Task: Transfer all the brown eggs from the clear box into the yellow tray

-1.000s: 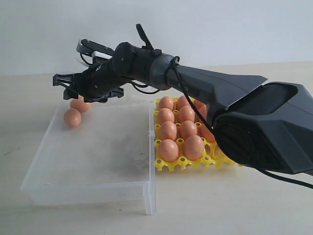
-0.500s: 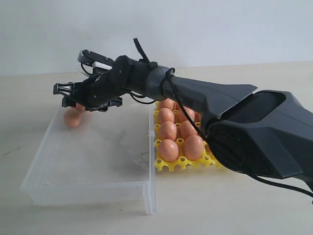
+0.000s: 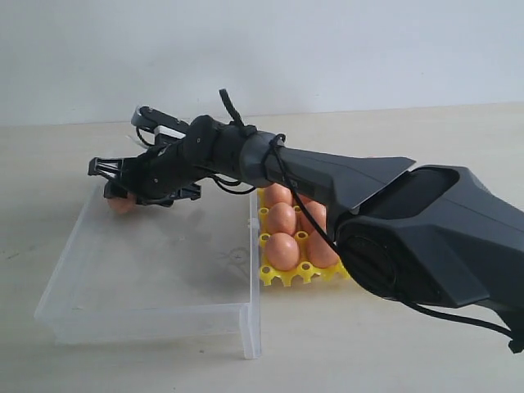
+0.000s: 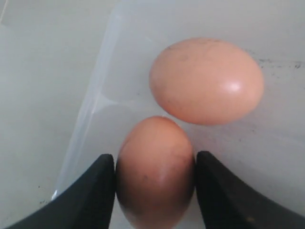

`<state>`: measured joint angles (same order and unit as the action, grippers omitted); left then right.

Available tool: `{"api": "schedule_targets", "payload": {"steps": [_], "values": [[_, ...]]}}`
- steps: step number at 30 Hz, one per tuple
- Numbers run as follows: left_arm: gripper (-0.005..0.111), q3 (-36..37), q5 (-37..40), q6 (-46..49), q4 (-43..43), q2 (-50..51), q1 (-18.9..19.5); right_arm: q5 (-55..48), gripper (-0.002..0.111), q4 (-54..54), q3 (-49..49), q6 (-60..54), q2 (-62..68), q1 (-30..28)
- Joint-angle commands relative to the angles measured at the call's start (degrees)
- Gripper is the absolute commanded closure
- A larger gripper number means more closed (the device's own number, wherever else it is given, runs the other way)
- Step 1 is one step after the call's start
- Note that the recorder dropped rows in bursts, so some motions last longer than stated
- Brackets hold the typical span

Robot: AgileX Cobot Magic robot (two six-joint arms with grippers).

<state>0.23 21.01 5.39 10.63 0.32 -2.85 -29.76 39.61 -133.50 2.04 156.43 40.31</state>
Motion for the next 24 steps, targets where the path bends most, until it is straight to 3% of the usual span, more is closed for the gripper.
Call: {"api": "schedule_targets", "payload": {"steps": [1,10,24], "values": [[0.107,-0.23,-0.22,0.16,0.14,-0.32,0.06,0.51,0.107,0.51,-0.07,-0.45,0.38,0.31],[0.107,-0.23,-0.22,0.16,0.14,-0.32,0.06,1.08,0.108,0.31,-0.07,-0.45,-1.48,0.31],[0.107,-0.23,-0.22,0.16,0.14,-0.32,0.06,-0.73,0.108,-9.92,-0.07,-0.57,-11.41,0.31]]}}
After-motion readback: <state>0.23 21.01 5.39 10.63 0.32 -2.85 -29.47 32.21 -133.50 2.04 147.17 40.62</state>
